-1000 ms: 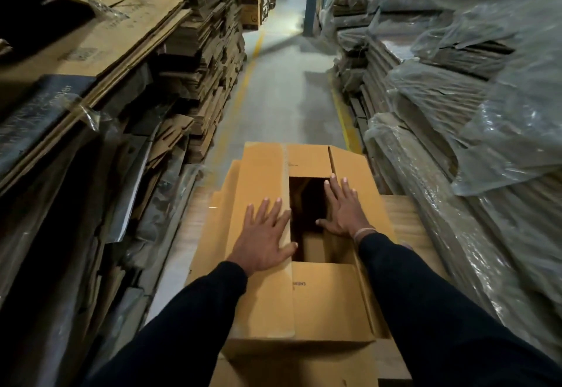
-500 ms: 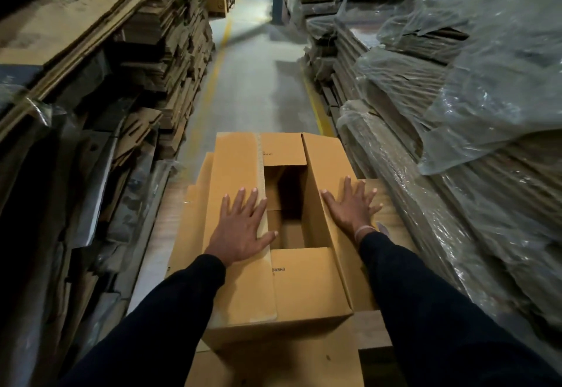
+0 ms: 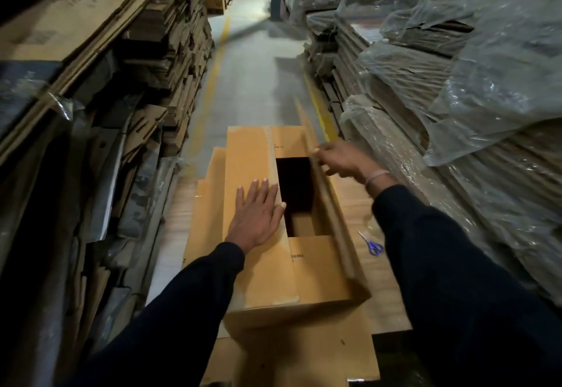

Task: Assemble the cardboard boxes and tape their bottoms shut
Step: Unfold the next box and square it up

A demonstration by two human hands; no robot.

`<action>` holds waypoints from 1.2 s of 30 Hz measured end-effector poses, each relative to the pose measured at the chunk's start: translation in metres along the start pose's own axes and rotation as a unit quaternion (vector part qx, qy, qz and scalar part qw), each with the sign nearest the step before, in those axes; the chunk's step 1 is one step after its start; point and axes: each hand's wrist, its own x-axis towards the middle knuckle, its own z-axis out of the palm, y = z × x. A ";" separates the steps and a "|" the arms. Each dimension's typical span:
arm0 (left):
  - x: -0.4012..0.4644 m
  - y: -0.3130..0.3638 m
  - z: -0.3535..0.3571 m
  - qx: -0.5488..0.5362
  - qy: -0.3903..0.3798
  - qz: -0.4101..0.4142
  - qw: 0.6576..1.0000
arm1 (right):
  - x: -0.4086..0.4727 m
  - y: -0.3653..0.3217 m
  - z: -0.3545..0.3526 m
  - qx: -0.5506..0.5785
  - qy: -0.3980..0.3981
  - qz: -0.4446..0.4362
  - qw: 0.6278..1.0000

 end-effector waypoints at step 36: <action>-0.011 0.018 0.015 0.034 -0.009 0.061 0.997 | -0.058 0.169 0.109 0.164 0.221 -0.017 0.961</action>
